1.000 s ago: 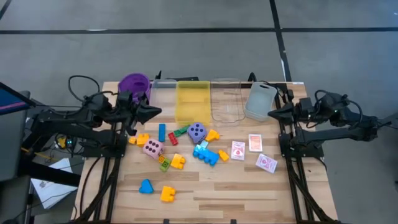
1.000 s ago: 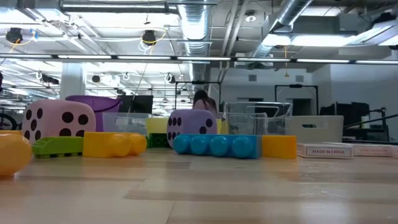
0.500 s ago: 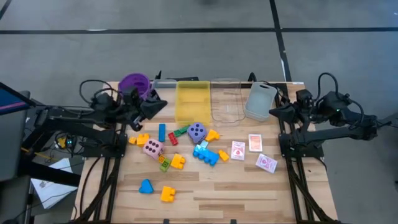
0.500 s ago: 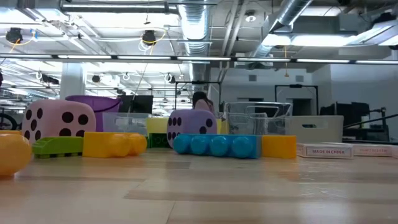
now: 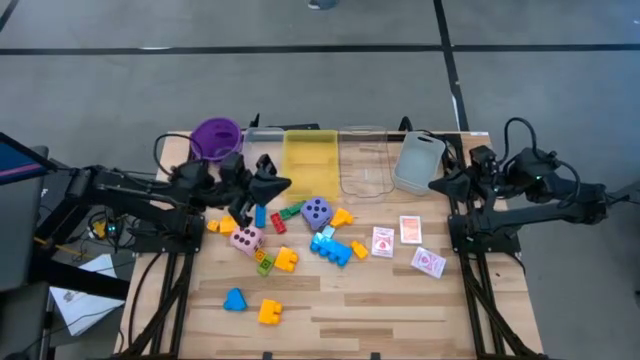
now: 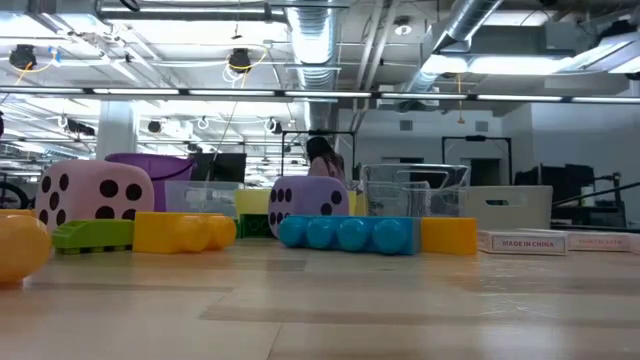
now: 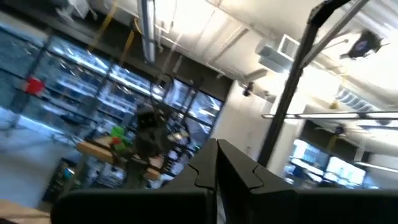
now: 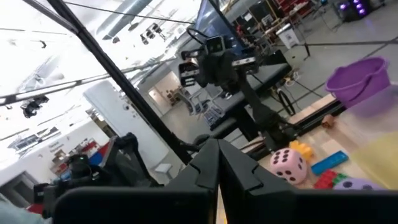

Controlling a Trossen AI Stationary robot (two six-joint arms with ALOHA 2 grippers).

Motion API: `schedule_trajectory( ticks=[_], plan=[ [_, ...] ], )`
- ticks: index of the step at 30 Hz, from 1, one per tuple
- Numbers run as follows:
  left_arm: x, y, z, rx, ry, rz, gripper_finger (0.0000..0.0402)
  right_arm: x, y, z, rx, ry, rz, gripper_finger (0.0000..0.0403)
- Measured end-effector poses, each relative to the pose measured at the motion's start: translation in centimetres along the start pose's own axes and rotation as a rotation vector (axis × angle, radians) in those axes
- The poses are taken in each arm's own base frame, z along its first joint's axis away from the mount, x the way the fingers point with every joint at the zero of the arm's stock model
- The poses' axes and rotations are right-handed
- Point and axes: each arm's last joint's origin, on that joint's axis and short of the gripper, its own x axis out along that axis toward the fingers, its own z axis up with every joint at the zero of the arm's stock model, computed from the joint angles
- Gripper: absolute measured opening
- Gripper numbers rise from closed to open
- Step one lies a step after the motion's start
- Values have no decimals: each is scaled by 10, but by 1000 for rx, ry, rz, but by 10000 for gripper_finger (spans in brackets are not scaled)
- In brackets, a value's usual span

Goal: Pick & Place Toys
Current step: Put the right blue stud game piece into the left transparent bin

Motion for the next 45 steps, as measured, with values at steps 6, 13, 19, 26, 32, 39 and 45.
schedule_trajectory(
  ticks=[6,13,19,26,32,39,45],
  plan=[
    [0,-1,4,195,-39,10,5,17,-3,-2,-10,21,-18,52],
    [0,5,6,77,-50,32,67,36,-12,-6,-124,47,-104,132],
    [1,9,7,43,-54,44,161,45,-15,-8,-194,70,-107,179],
    [6,18,-23,87,181,21,250,56,-16,-8,-78,50,-102,182],
    [3,30,-50,185,441,-52,277,63,-17,-8,7,31,-94,180],
    [7,47,-80,237,596,-146,276,71,-20,-11,49,45,-121,180],
    [8,64,-122,234,737,-131,275,79,-22,-16,19,73,-126,179]
  ],
)
